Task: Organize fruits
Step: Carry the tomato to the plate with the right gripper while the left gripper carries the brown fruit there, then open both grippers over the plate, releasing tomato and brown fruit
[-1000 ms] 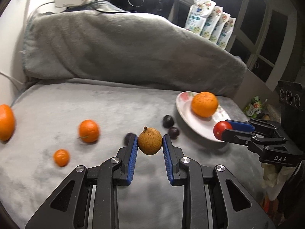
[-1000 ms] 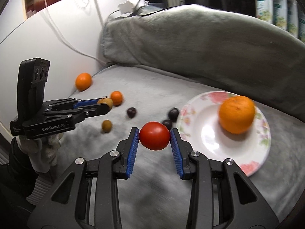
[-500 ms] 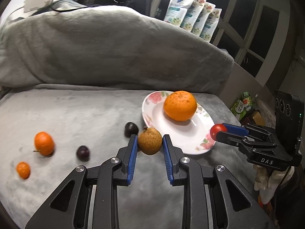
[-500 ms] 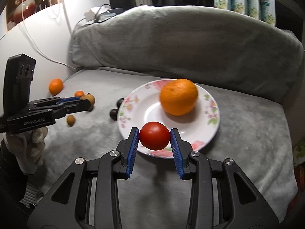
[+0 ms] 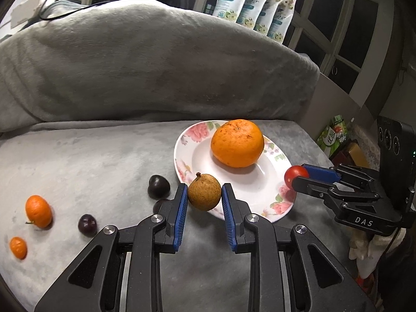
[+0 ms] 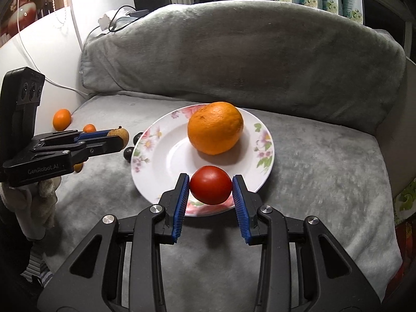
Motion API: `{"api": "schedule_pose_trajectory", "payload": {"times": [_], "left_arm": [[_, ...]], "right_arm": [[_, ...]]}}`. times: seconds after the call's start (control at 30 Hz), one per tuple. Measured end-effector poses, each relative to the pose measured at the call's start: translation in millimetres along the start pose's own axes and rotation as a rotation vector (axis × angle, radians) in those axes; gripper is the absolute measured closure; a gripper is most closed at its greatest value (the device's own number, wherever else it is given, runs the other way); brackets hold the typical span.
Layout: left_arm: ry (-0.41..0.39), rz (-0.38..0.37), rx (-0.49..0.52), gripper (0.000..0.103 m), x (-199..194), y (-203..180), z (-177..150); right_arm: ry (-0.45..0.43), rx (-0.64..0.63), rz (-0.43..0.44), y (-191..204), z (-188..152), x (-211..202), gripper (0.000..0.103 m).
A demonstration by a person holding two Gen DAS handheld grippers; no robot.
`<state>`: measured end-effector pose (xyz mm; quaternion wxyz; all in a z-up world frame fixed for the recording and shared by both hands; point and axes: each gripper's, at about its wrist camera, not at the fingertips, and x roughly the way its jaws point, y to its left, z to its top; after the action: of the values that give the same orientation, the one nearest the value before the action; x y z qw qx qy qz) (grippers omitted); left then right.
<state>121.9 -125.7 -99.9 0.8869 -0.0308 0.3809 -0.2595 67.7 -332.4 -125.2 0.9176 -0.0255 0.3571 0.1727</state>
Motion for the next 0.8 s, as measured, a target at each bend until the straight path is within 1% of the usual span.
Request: {"api": "schedule_pose_trajectory", "payload": {"times": [0.23, 0.63, 0.67, 0.7, 0.73, 0.8], "left_arm": [[0.012, 0.005, 0.014, 0.078, 8.4, -3.8, 4.0], [0.013, 0.0, 0.033, 0.077, 11.8, -7.3, 5.8], [0.01, -0.001, 0.031, 0.073, 11.4, -7.0, 6.2], [0.007, -0.001, 0.03, 0.063, 10.6, -6.6, 6.3], [0.002, 0.0, 0.028, 0.058, 9.4, -6.3, 6.7], [-0.002, 0.002, 0.03, 0.053, 8.4, -6.6, 7.7]], "right_arm": [[0.004, -0.001, -0.003, -4.3, 1.6, 4.5, 0.067], [-0.002, -0.003, -0.014, -5.0, 1.7, 7.9, 0.066], [-0.005, -0.003, -0.015, -5.1, 1.9, 7.5, 0.063], [-0.01, -0.003, -0.019, -5.3, 2.1, 6.8, 0.052], [-0.021, -0.003, -0.026, -5.4, 2.3, 5.2, 0.043], [-0.036, -0.005, -0.035, -5.6, 3.4, 2.2, 0.041]]}}
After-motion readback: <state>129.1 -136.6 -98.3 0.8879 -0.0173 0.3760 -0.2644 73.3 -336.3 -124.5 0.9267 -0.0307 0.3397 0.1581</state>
